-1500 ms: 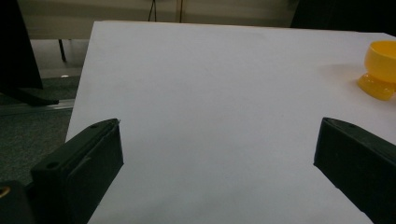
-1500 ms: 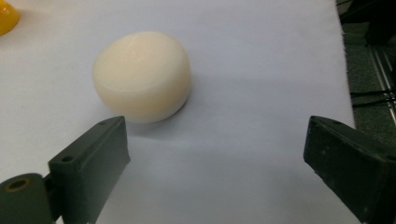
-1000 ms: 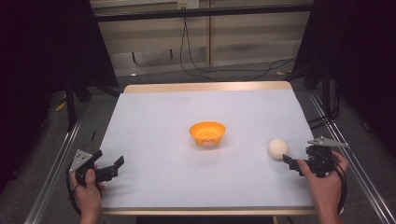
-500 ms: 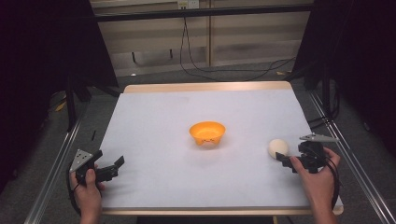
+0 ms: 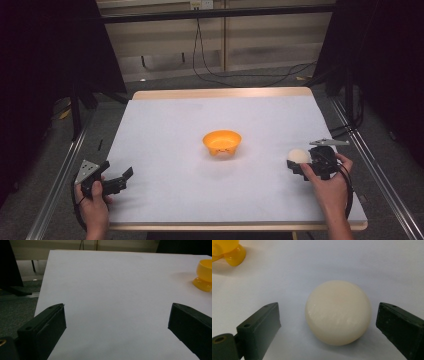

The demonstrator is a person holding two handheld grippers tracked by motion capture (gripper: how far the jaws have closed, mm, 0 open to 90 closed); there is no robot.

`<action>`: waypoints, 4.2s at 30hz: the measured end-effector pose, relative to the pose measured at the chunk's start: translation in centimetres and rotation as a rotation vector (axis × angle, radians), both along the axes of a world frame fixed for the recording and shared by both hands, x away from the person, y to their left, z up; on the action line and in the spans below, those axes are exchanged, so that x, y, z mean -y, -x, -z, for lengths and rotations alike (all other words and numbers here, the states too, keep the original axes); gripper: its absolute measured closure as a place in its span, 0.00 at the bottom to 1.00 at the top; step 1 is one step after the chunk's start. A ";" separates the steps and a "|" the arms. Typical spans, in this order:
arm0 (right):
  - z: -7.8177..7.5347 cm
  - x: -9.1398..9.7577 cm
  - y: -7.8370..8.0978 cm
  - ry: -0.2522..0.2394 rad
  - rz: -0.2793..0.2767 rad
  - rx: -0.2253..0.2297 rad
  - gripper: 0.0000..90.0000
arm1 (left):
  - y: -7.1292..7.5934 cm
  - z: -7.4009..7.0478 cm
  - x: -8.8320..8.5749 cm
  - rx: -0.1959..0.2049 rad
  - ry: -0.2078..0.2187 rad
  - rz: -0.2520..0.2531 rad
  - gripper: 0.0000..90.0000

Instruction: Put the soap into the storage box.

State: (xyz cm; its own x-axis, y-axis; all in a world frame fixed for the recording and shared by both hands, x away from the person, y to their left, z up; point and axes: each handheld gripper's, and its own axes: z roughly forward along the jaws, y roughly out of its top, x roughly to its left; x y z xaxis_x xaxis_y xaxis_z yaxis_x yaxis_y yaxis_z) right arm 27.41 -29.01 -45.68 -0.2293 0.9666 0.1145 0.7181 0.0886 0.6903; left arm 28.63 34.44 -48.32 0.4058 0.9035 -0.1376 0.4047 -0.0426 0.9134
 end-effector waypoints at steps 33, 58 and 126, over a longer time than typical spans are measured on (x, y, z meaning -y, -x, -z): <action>1.1 -1.0 -1.9 0.059 0.137 -0.045 0.26 | 0.0 0.0 -0.1 0.004 -0.009 0.003 0.01; -0.1 -2.9 -2.4 0.046 0.116 -0.042 0.27 | 0.0 0.0 -0.2 0.007 0.019 -0.006 0.01; -4.5 -11.6 -6.2 0.018 -0.081 0.017 0.28 | -0.1 0.0 0.0 -0.008 0.003 0.006 0.01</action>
State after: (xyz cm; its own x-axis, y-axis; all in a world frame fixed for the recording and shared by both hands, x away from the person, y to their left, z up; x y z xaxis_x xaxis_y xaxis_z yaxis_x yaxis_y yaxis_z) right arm 33.58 -17.38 -41.21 -0.3087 0.9467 0.0923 0.6960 0.1587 0.7003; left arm 28.73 34.46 -48.33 0.4102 0.9006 -0.1439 0.4119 -0.0422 0.9102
